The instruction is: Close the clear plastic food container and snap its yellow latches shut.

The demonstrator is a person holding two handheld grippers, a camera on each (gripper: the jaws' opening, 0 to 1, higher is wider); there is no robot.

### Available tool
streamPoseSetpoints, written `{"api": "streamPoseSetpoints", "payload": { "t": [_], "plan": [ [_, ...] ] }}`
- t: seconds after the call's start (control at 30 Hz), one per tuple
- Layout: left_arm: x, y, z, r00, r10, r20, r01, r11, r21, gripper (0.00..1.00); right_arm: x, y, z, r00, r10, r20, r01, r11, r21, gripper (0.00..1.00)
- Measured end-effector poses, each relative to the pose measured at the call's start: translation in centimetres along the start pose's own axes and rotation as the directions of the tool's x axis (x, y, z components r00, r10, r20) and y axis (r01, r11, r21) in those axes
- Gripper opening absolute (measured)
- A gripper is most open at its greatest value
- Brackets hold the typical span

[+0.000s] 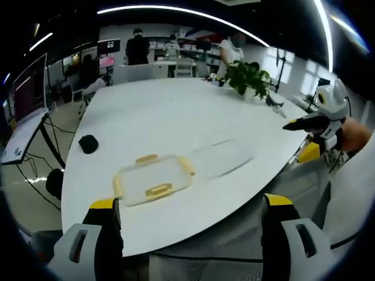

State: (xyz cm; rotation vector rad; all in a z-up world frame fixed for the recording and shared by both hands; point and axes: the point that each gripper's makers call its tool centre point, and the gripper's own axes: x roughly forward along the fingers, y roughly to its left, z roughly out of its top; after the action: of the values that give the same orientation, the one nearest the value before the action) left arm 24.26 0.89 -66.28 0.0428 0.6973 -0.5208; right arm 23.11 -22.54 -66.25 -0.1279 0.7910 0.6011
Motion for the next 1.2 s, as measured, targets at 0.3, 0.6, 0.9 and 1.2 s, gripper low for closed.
{"api": "streamPoseSetpoints", "payload": {
  "t": [0.3, 0.6, 0.9, 1.2],
  "plan": [
    [-0.12, 0.1, -0.27, 1.0, 0.002, -0.007, -0.002, 1.0, 0.0, 0.99, 0.02, 0.11, 0.02, 1.0, 0.001, 0.002, -0.001, 1.0, 0.001, 0.99],
    [-0.17, 0.32, -0.38, 1.0, 0.01, -0.01, -0.011, 1.0, -0.002, 0.99, -0.01, 0.11, 0.05, 1.0, 0.005, 0.005, -0.005, 1.0, -0.004, 0.98],
    [-0.31, 0.1, -0.04, 1.0, -0.001, 0.01, 0.001, 1.0, -0.013, 0.99, 0.05, 0.28, 0.04, 1.0, 0.011, -0.001, -0.011, 1.0, -0.006, 0.97],
    [-0.46, 0.46, -0.2, 1.0, 0.01, 0.005, -0.009, 1.0, -0.011, 0.99, 0.08, 0.59, 0.21, 1.0, 0.022, -0.002, -0.022, 1.0, -0.017, 0.96]
  ]
}}
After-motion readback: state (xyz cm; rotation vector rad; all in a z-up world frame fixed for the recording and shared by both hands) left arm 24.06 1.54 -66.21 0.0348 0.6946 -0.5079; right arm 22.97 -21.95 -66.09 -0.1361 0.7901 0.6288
